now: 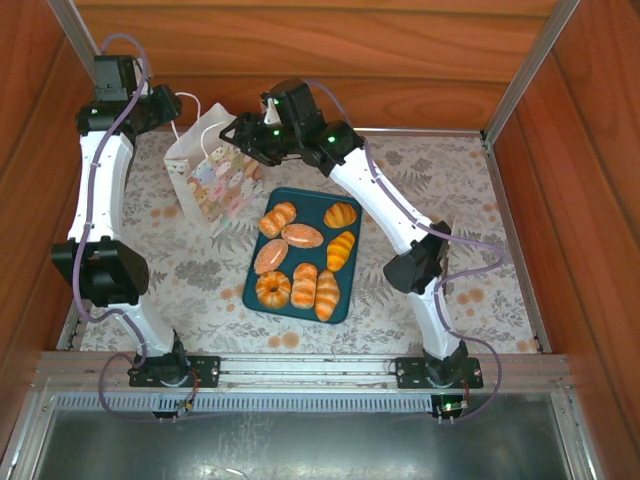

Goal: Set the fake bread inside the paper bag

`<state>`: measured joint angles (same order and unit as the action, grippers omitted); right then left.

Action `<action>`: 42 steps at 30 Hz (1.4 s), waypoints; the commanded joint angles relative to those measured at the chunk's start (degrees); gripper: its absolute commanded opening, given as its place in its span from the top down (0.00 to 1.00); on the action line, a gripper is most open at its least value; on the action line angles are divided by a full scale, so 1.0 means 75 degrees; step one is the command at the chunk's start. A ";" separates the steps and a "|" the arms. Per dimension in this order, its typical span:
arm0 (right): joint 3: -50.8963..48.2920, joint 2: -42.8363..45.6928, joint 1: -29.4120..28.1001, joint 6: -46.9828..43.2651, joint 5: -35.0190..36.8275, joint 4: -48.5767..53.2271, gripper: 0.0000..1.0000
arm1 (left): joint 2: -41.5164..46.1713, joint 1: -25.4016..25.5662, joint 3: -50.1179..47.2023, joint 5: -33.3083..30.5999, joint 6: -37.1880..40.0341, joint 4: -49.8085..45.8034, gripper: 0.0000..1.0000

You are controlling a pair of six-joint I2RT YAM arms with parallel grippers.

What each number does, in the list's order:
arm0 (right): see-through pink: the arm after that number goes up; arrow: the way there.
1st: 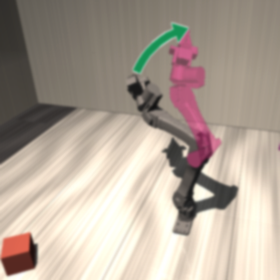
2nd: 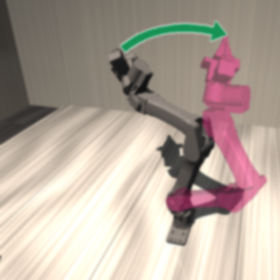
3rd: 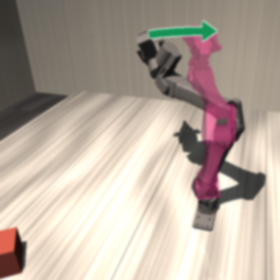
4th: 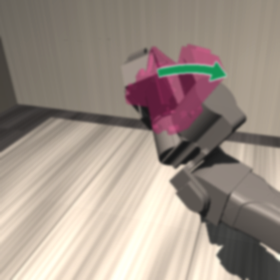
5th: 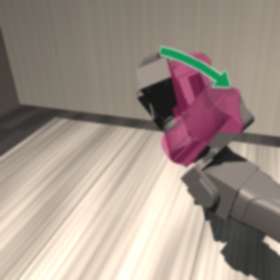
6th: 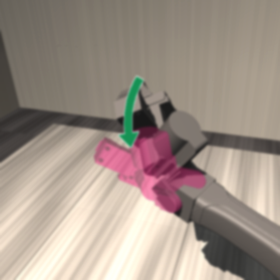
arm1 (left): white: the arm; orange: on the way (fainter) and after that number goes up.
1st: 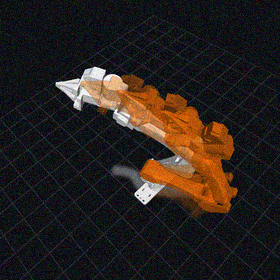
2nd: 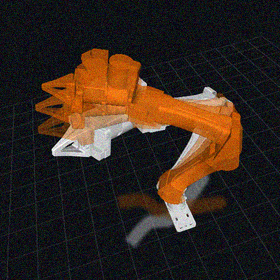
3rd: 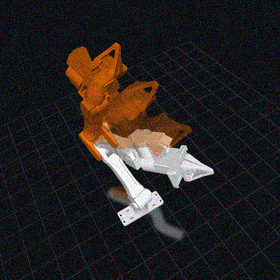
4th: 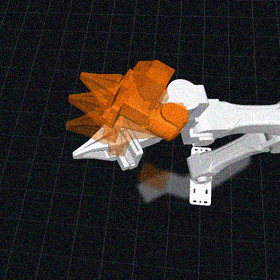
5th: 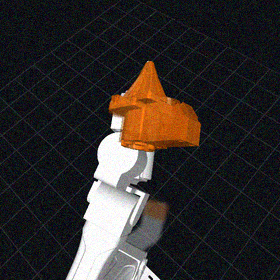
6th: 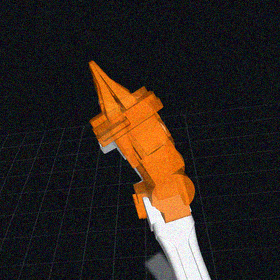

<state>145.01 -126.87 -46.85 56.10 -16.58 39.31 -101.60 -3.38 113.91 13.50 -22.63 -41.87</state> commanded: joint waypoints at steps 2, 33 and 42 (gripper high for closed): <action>0.0396 -0.0359 0.0001 0.0345 -0.0127 -0.0991 0.31 | -0.0117 -0.0025 0.0236 0.0353 -0.0005 -0.0054 0.71; 0.0041 -0.0497 0.0608 0.0531 -0.0967 -0.1899 1.00 | 0.1488 -0.0001 -0.1524 -0.0367 -0.1693 0.0373 1.00; -0.0486 0.0033 0.0860 0.0303 -0.1367 -0.1644 1.00 | 0.2346 0.0004 -0.2413 -0.0882 -0.2185 0.0775 1.00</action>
<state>142.69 -129.71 -41.12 60.10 -24.49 26.50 -85.56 -3.38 96.64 8.99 -37.23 -38.15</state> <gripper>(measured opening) 0.052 0.049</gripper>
